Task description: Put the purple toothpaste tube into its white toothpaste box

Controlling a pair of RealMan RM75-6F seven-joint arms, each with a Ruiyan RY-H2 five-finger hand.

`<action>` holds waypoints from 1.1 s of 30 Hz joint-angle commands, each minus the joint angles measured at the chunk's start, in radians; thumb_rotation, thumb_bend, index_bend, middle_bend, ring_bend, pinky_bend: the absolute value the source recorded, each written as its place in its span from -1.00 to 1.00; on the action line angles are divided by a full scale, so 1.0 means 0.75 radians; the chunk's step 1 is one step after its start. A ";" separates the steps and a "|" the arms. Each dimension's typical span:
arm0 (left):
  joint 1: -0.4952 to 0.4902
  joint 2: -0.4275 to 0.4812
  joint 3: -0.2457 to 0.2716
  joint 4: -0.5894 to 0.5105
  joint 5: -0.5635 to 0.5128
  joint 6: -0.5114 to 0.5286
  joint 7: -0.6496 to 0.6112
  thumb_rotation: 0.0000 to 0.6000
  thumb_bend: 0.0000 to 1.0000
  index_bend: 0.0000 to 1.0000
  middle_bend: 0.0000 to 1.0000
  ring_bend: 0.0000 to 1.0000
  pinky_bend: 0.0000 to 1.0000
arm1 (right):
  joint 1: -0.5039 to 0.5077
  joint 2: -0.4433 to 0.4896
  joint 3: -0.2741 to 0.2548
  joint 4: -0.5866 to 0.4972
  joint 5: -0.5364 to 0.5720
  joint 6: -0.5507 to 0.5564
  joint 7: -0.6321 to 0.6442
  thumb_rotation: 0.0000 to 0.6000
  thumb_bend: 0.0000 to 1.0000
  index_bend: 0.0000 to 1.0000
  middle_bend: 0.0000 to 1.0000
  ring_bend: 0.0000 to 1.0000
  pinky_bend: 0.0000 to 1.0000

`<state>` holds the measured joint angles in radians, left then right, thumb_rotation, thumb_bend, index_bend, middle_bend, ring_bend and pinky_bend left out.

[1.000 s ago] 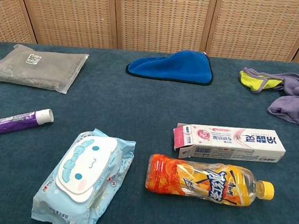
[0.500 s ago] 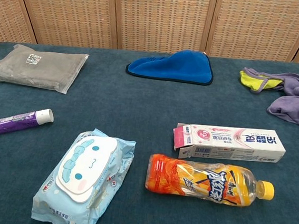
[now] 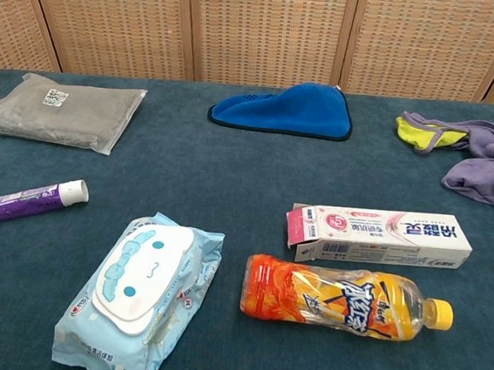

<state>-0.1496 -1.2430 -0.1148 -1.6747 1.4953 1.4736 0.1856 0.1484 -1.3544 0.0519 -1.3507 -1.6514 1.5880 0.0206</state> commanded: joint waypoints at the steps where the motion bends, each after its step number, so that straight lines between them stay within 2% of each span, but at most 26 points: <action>1: -0.060 0.052 -0.040 -0.057 -0.081 -0.101 0.081 1.00 -0.63 -0.94 -1.00 -1.00 -0.97 | -0.001 0.002 -0.001 -0.001 -0.001 0.002 0.004 1.00 -0.76 -1.00 -1.00 -1.00 -1.00; 6: -0.126 0.091 -0.073 -0.123 -0.209 -0.225 0.213 1.00 -0.64 -0.84 -0.98 -0.97 -0.75 | -0.001 0.004 0.000 0.000 0.000 0.003 0.015 1.00 -0.76 -1.00 -1.00 -1.00 -1.00; 8: -0.154 0.090 -0.087 -0.137 -0.275 -0.275 0.244 1.00 -0.64 -0.81 -0.98 -0.96 -0.72 | -0.001 0.006 -0.001 0.001 -0.002 0.004 0.019 1.00 -0.76 -1.00 -1.00 -1.00 -1.00; 10: -0.194 0.060 -0.107 -0.117 -0.393 -0.356 0.261 1.00 -0.64 -0.77 -0.96 -0.96 -0.72 | 0.000 0.006 -0.002 0.000 -0.006 0.006 0.023 1.00 -0.76 -1.00 -1.00 -1.00 -1.00; 18: -0.294 -0.059 -0.130 0.039 -0.640 -0.495 0.320 1.00 -0.63 -0.51 -0.73 -0.79 -0.57 | 0.001 0.007 -0.004 -0.002 -0.009 0.007 0.032 1.00 -0.76 -1.00 -1.00 -1.00 -1.00; 24: -0.353 -0.132 -0.125 0.117 -0.710 -0.527 0.380 1.00 -0.63 -0.31 -0.57 -0.67 -0.50 | 0.003 0.006 -0.005 -0.002 -0.011 0.005 0.029 1.00 -0.76 -1.00 -1.00 -1.00 -1.00; 33: -0.417 -0.243 -0.110 0.180 -0.783 -0.523 0.454 1.00 -0.64 -0.23 -0.50 -0.61 -0.45 | 0.003 0.007 -0.003 0.000 -0.010 0.007 0.038 1.00 -0.76 -1.00 -1.00 -1.00 -1.00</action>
<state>-0.4596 -1.4221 -0.1991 -1.5422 0.9114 1.0797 0.5227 0.1506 -1.3491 0.0493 -1.3509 -1.6586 1.5931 0.0492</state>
